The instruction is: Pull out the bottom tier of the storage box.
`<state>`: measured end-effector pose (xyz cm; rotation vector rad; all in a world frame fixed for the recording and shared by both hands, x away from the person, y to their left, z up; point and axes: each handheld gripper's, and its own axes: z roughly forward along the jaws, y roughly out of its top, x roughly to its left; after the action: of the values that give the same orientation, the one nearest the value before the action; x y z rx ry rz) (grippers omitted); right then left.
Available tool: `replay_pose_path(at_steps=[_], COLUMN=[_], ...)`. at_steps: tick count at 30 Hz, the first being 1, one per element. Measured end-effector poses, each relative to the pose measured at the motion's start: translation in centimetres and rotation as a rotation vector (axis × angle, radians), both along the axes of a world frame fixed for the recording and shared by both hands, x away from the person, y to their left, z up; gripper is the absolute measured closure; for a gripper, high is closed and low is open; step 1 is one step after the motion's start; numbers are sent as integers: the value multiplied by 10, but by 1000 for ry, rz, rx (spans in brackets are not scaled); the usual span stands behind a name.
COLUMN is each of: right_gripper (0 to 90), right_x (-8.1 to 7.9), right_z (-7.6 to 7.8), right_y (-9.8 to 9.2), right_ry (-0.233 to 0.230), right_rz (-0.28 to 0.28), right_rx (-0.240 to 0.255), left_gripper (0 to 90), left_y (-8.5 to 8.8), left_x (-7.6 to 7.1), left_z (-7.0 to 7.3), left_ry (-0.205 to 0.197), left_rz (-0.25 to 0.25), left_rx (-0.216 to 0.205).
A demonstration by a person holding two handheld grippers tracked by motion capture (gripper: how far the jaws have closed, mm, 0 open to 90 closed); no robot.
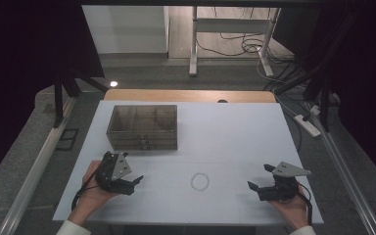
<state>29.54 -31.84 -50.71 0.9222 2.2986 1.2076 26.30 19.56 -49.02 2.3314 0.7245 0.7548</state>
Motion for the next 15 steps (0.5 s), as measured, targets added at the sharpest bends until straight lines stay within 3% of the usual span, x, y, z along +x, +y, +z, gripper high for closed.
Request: replay_pose_path(at_steps=[15], right_gripper=[80], right_x=[1], right_z=[-1], right_y=[0], right_ry=[5], right_rz=[-2], right_rx=[-7], left_gripper=[116], left_y=[-5], left_x=[6], left_z=[-1], left_ry=[-26], left_rz=[-4], left_rx=[39])
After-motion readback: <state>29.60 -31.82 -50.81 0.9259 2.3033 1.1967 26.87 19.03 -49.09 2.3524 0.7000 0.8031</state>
